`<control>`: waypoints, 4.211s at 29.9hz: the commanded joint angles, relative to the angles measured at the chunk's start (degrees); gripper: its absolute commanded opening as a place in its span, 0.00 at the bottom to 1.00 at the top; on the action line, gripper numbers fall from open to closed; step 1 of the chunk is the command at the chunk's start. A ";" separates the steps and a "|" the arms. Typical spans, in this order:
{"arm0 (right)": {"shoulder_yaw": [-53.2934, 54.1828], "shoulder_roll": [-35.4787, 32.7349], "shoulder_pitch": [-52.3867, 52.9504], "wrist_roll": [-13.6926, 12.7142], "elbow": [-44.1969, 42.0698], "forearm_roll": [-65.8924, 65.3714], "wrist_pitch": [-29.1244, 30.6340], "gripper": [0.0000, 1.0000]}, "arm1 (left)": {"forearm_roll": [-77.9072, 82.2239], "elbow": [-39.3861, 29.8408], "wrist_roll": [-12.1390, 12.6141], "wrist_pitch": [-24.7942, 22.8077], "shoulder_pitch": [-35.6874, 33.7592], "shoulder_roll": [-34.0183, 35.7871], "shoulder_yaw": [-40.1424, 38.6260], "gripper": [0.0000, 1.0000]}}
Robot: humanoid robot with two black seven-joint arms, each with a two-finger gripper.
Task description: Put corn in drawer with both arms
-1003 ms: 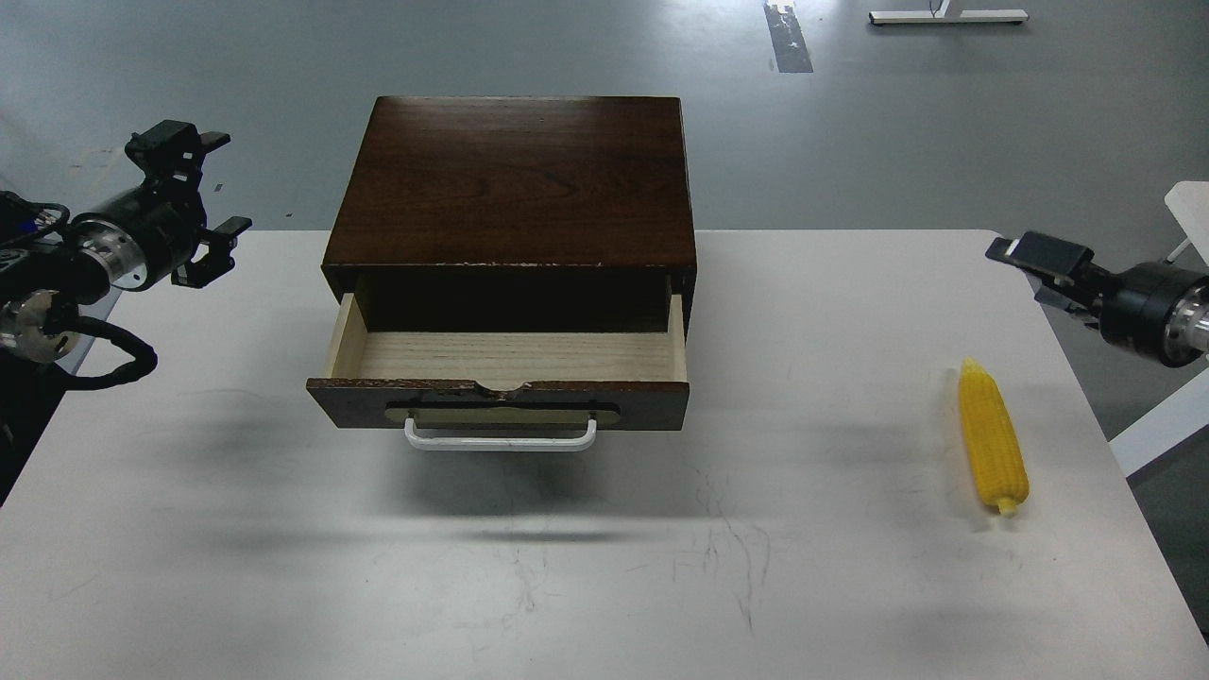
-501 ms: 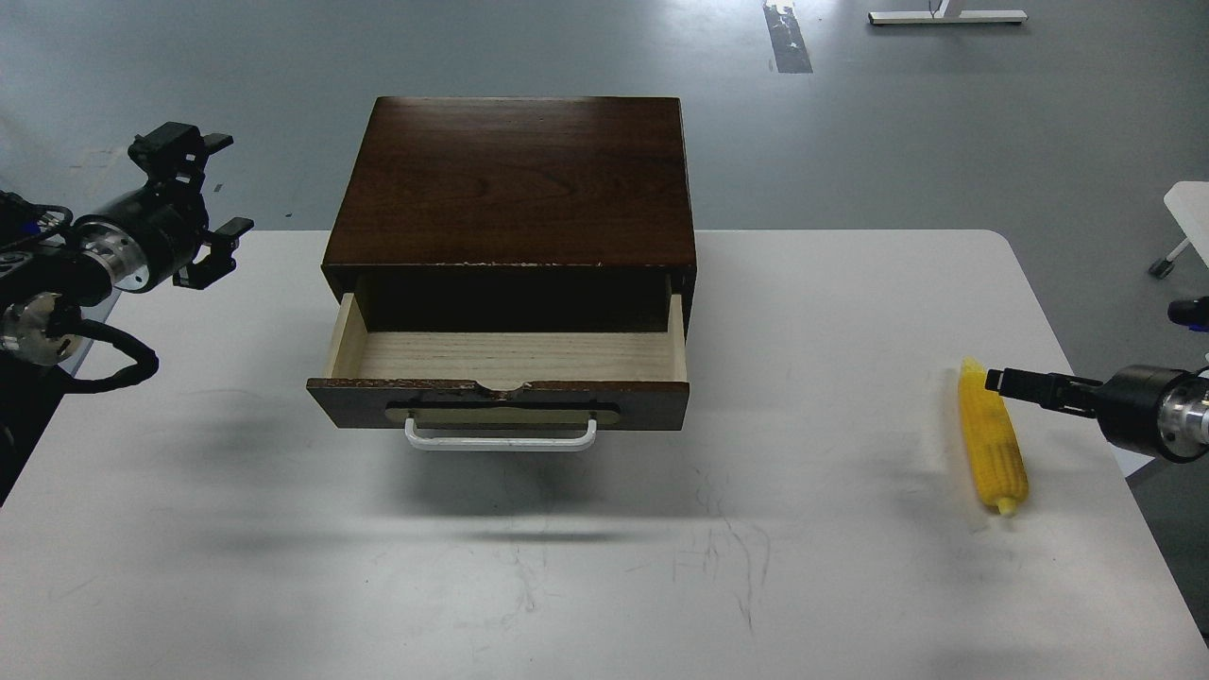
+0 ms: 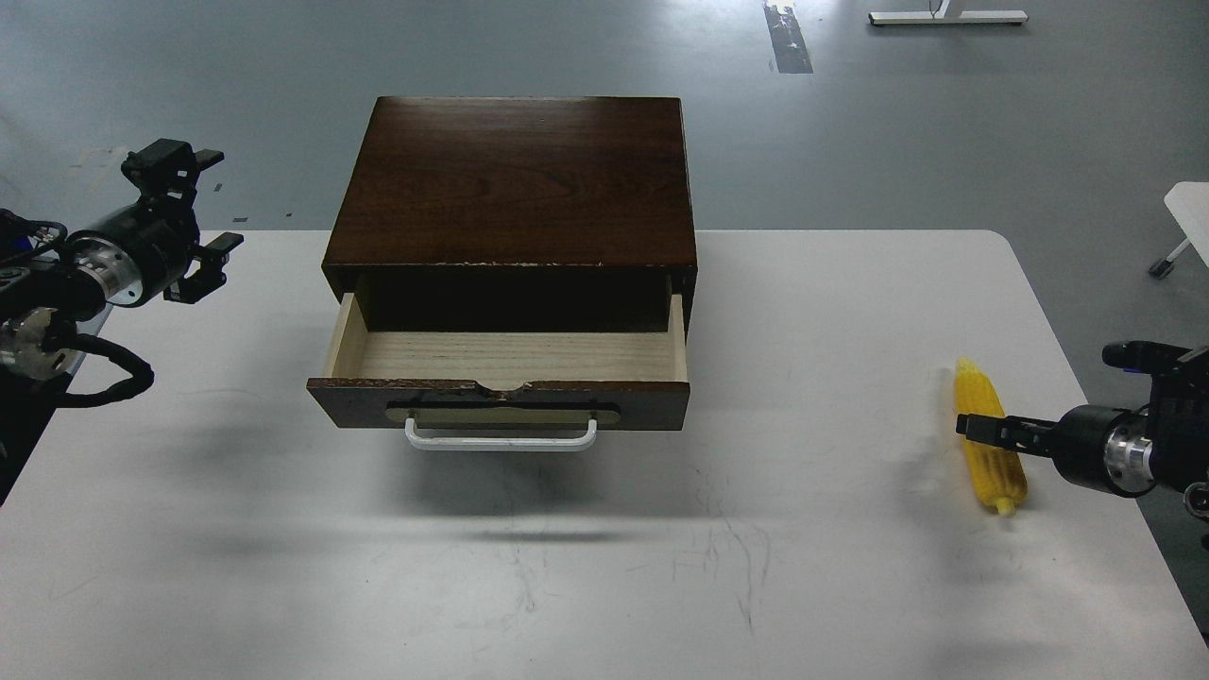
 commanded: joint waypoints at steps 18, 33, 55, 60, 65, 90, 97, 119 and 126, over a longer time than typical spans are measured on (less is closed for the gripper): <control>-0.68 -0.02 12.16 1.14 3.47 -0.09 -0.03 0.15 | 0.02 0.00 -0.01 0.00 0.01 -0.17 0.26 0.99; 0.02 2.41 43.11 9.20 21.23 -27.48 -1.34 0.12 | 0.11 -0.09 -0.01 0.00 0.01 -0.08 0.26 0.99; -2.17 24.14 40.49 19.56 12.80 -54.23 -11.01 0.13 | 0.02 -0.09 -0.01 -0.26 -0.08 0.88 0.17 0.99; -2.70 24.67 39.00 19.56 11.57 -54.14 -11.01 0.21 | 0.02 0.00 -0.01 -0.44 -0.08 1.58 0.17 0.99; -2.53 25.02 36.98 19.56 11.39 -53.71 -11.10 0.44 | 0.02 -0.09 -0.01 -0.53 -0.08 1.67 0.17 0.99; 1.23 31.61 32.84 19.56 3.39 -50.38 -19.01 0.86 | 0.02 -0.09 -1.94 -0.70 0.10 2.82 0.17 0.99; 9.77 33.02 33.46 14.33 2.60 -33.78 -17.87 0.91 | -0.42 -0.09 -1.77 -0.88 0.01 2.73 -0.09 0.99; 17.86 14.56 10.87 0.97 -2.85 67.84 -4.51 0.96 | -2.61 0.08 -1.24 -10.20 0.10 2.46 -3.52 0.99; 18.04 15.35 7.89 0.97 -4.51 76.10 -2.31 1.00 | -2.61 0.00 -1.15 -10.46 0.45 2.55 -3.52 0.99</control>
